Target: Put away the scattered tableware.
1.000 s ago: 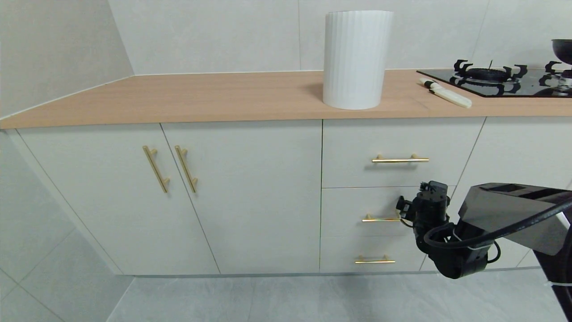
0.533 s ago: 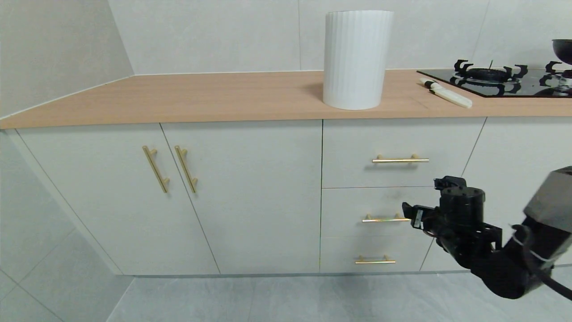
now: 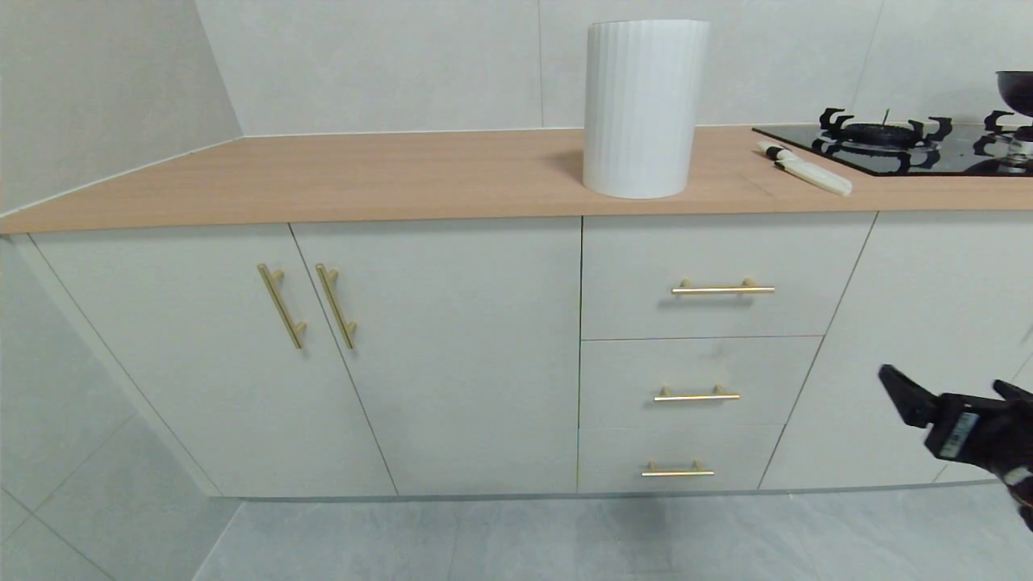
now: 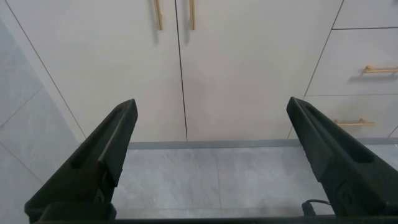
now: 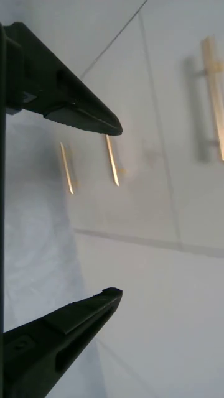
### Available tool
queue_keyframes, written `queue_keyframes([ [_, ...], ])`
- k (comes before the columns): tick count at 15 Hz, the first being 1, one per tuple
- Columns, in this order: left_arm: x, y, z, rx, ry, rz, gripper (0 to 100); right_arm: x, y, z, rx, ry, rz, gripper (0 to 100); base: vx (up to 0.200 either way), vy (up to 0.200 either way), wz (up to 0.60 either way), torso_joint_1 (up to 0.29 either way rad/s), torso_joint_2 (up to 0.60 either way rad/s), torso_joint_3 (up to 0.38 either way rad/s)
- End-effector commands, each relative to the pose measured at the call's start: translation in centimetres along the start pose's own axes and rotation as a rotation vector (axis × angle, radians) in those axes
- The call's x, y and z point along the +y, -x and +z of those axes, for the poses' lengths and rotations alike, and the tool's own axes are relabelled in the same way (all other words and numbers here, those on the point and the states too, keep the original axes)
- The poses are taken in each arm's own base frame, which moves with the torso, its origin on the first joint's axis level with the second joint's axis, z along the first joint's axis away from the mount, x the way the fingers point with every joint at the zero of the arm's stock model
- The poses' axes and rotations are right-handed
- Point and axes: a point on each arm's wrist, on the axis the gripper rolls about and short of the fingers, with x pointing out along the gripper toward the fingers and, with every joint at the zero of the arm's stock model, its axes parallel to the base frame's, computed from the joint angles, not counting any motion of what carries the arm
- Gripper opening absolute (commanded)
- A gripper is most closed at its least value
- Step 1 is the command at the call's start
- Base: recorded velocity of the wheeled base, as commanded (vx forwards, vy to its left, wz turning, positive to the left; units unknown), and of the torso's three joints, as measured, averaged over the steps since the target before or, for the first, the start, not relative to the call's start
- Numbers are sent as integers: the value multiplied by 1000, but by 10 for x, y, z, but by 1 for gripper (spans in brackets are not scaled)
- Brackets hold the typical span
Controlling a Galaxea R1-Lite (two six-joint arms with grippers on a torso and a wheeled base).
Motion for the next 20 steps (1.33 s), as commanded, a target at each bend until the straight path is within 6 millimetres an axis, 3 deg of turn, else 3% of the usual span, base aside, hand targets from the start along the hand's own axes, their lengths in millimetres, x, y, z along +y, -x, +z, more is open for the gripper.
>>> queue_keyframes([
  [1, 0, 0, 0, 1, 0, 0, 100, -55, 73, 2, -162, -5, -136, 100, 0, 0, 0, 0, 0, 0],
  [3, 0, 0, 0, 1, 0, 0, 100, -74, 109, -2, -215, -12, -142, 100, 0, 0, 0, 0, 0, 0],
  [8, 0, 0, 0, 1, 0, 0, 100, -100, 182, -1, -293, 50, -189, 100, 0, 0, 0, 0, 0, 0],
  [11, 0, 0, 0, 1, 0, 0, 100, -98, 190, 0, -342, 37, -260, 100, 0, 0, 0, 0, 0, 0],
  [14, 0, 0, 0, 1, 0, 0, 100, -97, 190, -23, -287, 78, -239, 100, 0, 0, 0, 0, 0, 0],
  [15, 0, 0, 0, 1, 0, 0, 100, -95, 185, -30, -262, 75, -186, 100, 0, 0, 0, 0, 0, 0],
  [17, 0, 0, 0, 1, 0, 0, 100, -87, 166, -61, -185, 19, 104, 100, 0, 0, 0, 0, 0, 0],
  [20, 0, 0, 0, 2, 0, 0, 100, -84, 157, -81, -137, 28, 199, 100, 0, 0, 0, 0, 0, 0],
])
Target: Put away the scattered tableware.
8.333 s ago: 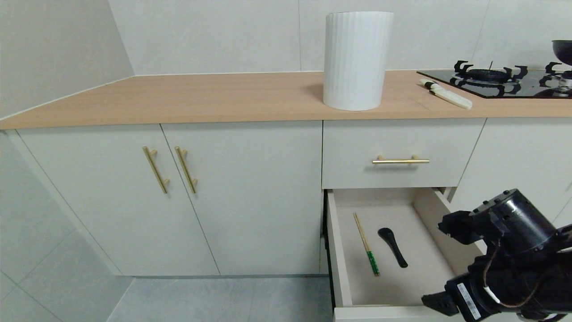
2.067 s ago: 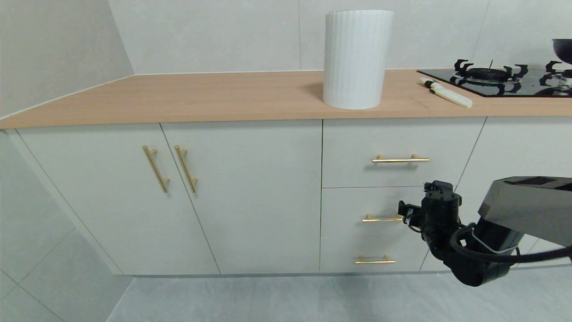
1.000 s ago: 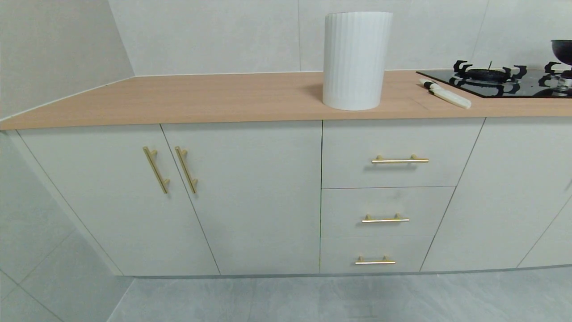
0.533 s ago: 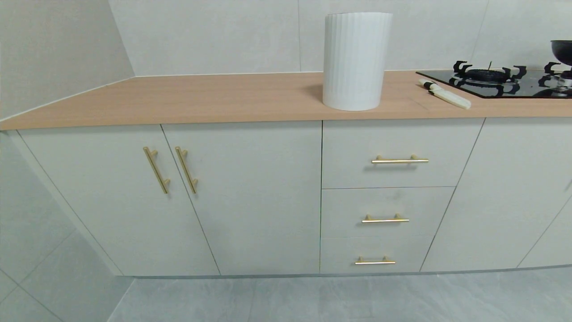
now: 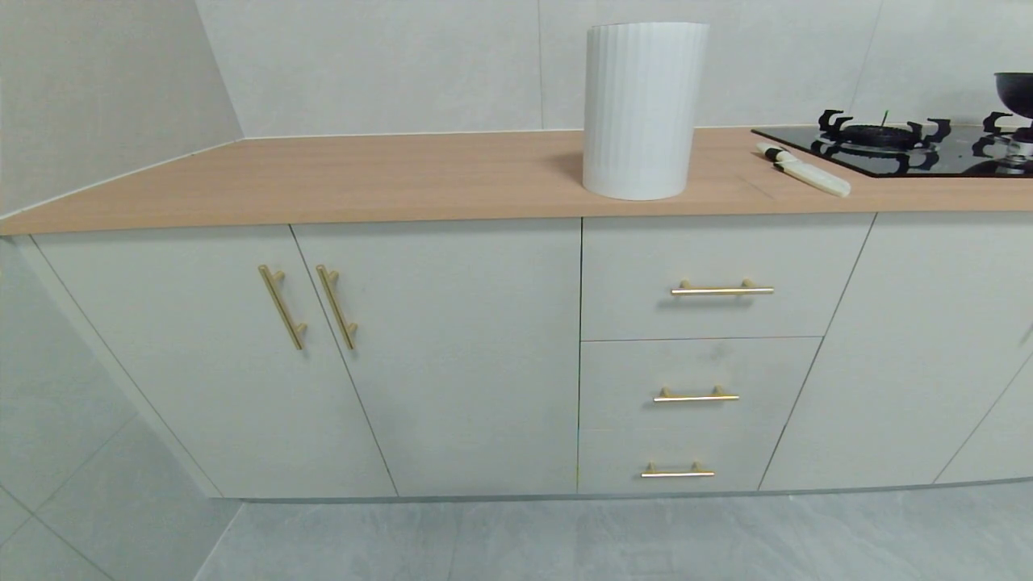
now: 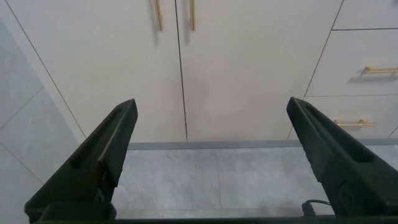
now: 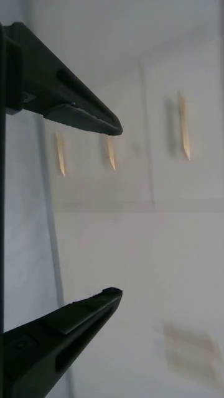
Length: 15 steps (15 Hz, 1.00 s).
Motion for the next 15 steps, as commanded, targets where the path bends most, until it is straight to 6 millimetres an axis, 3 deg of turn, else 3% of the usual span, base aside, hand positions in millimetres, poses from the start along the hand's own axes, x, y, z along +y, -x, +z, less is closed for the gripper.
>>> queue_keyframes([
  [1, 0, 0, 0, -1, 0, 0, 100, 0, -2, -14, 63, -5, 27, 100, 0, 0, 0, 0, 0, 0],
  [15, 0, 0, 0, -1, 0, 0, 100, 0, -2, -17, 94, 6, 32, 100, 0, 0, 0, 0, 0, 0],
])
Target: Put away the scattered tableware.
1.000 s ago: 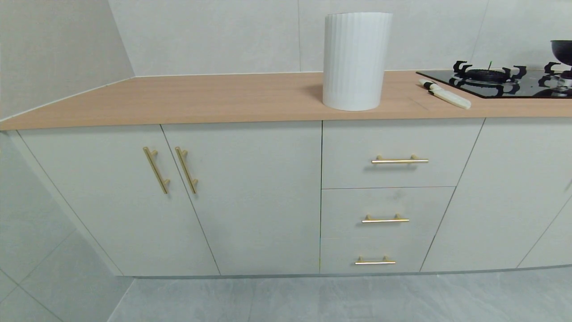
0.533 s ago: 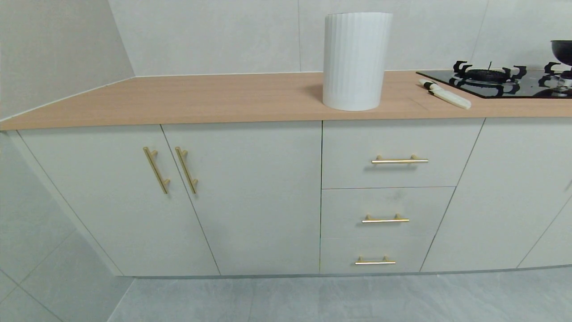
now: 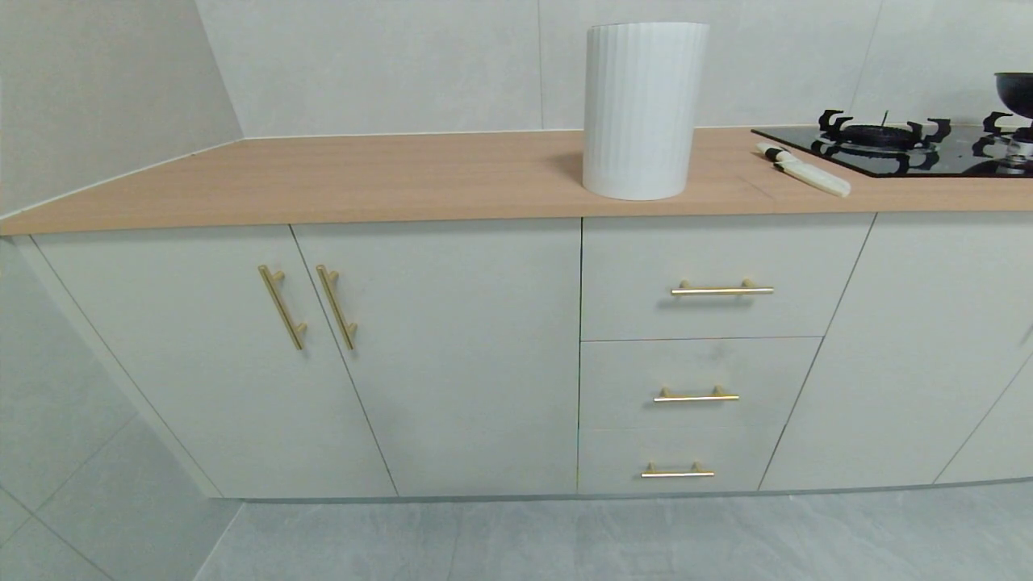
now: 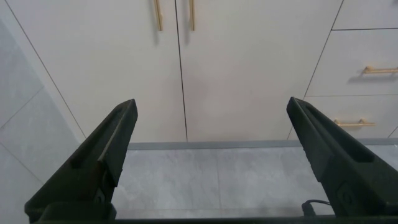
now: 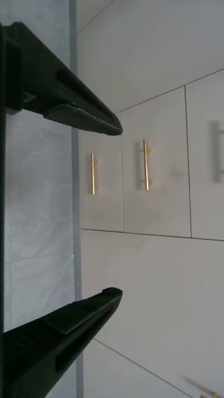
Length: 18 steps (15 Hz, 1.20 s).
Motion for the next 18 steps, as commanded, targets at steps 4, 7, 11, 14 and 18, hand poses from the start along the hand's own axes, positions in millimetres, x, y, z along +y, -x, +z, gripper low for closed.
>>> queue_keyframes([
  [4, 0, 0, 0, 1, 0, 0, 100, 0, 0, 0, 4, 0, 0, 100, 50, 0, 0, 1, 2, 1],
  [7, 0, 0, 0, 1, 0, 0, 100, 0, 0, 0, 3, 0, 2, 100, 200, 0, 0, 2, -4, 4],
  [11, 0, 0, 0, 1, 0, 0, 100, 0, 0, 0, 5, 0, 2, 100, 200, 0, 0, 5, 2, 2],
  [14, 0, 0, 0, 1, 0, 0, 100, 0, 0, 0, 3, 0, 2, 100, 200, 0, 0, 4, 4, -1],
  [18, 0, 0, 0, 1, 0, 0, 100, 0, 0, 0, 5, 0, 2, 100, 200, 0, 0, 2, 0, 5],
])
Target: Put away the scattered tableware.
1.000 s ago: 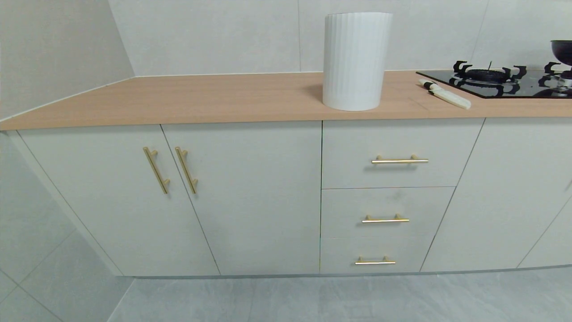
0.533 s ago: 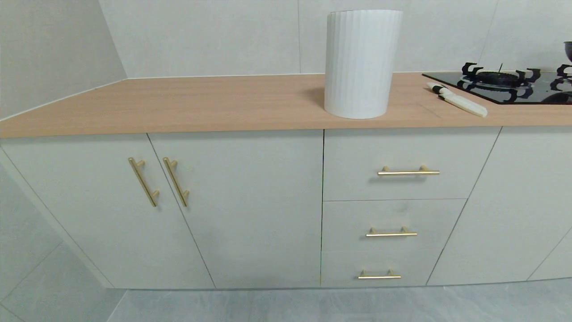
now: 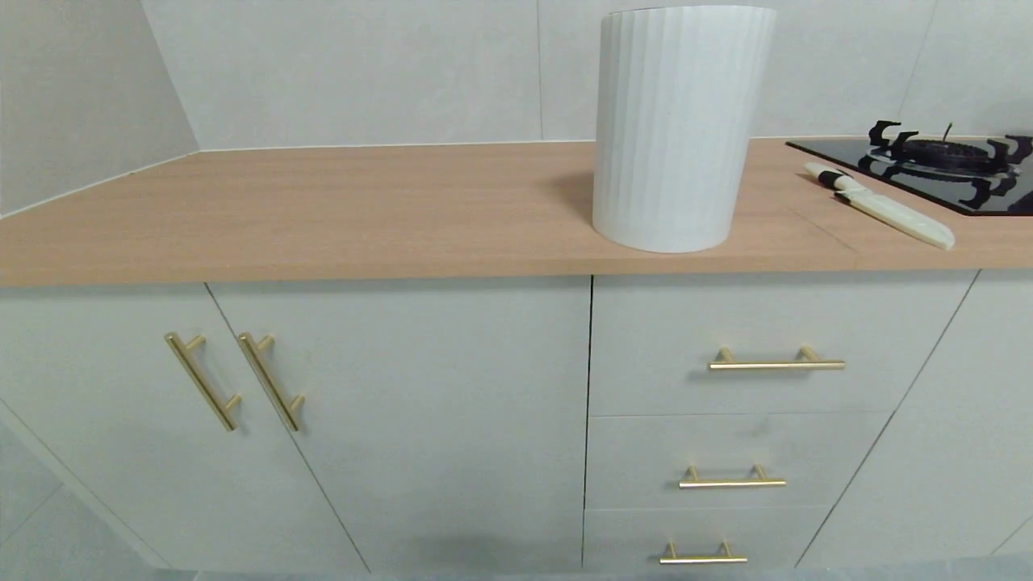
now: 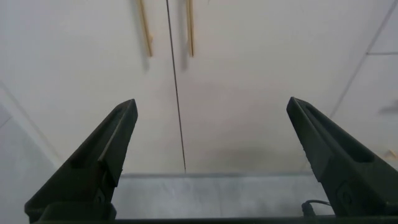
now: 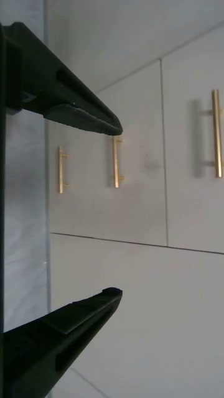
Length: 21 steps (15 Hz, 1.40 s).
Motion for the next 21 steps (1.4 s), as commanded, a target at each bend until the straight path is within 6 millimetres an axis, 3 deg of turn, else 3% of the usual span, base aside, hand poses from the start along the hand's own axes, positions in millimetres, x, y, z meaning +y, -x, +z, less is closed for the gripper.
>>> queue_keyframes([
  [1, 0, 0, 0, 1, 0, 0, 100, 0, 0, 0, 1, 0, 0, 100, 200, 0, 0, -2, -2, 2],
  [6, 0, 0, 0, 1, 0, 0, 100, 0, 0, 0, -1, -1, 0, 100, 200, 0, 0, 1, 2, 1],
  [17, 0, 0, 0, 1, 0, 0, 100, 0, 0, 0, 4, 0, 0, 100, 0, 0, 0, 0, 0, 0],
  [21, 0, 0, 0, 1, 0, 0, 100, 0, 0, 0, 3, -1, 0, 100, 0, -200, 0, 2, 2, 2],
])
